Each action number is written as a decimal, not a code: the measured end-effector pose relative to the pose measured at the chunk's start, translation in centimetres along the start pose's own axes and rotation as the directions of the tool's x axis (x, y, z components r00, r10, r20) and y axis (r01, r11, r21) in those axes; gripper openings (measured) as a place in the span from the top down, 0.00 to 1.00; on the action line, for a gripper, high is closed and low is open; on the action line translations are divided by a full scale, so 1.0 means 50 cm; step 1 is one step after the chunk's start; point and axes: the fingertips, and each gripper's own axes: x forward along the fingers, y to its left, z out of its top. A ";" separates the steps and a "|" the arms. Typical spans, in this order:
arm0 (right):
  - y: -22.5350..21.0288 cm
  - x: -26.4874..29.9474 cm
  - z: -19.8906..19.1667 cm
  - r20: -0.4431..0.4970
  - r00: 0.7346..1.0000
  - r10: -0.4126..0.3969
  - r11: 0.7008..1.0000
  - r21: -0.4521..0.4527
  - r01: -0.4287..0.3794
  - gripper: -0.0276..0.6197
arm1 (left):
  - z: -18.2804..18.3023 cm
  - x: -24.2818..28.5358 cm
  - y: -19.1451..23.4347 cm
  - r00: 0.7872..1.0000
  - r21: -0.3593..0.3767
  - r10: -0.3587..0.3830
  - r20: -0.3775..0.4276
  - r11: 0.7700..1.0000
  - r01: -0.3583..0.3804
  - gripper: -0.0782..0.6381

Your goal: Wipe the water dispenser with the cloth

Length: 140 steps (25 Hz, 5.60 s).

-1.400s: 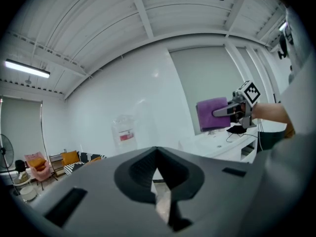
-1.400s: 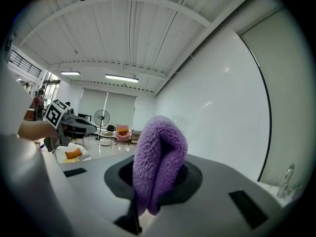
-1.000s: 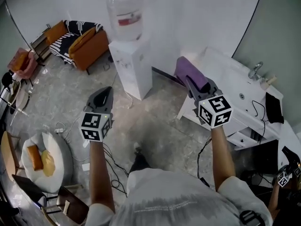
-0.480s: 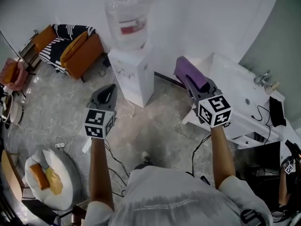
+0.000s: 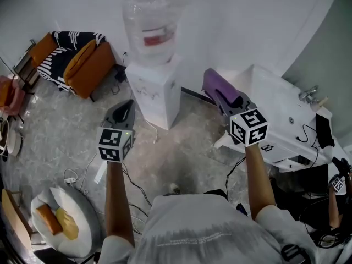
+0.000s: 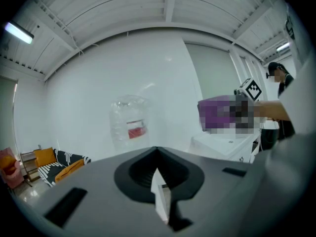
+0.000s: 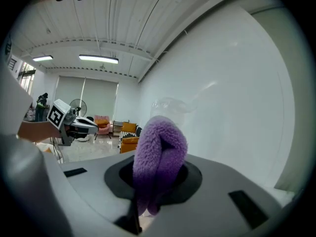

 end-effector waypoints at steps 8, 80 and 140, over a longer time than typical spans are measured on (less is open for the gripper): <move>-0.041 0.076 -0.029 -0.060 0.998 0.006 1.000 0.019 -0.005 0.86 | -0.028 0.099 0.008 0.998 -0.023 -0.049 -0.030 0.999 0.049 0.87; -0.148 0.876 -0.552 -0.267 0.893 0.363 0.930 0.049 -0.363 0.86 | -0.400 0.482 0.101 0.867 -0.351 0.323 -0.379 0.817 -0.458 0.87; -0.324 1.023 -1.102 -0.468 0.862 0.196 0.980 0.126 -0.155 0.86 | -0.888 0.792 -0.138 0.832 -0.465 0.097 -0.546 0.790 -0.398 0.87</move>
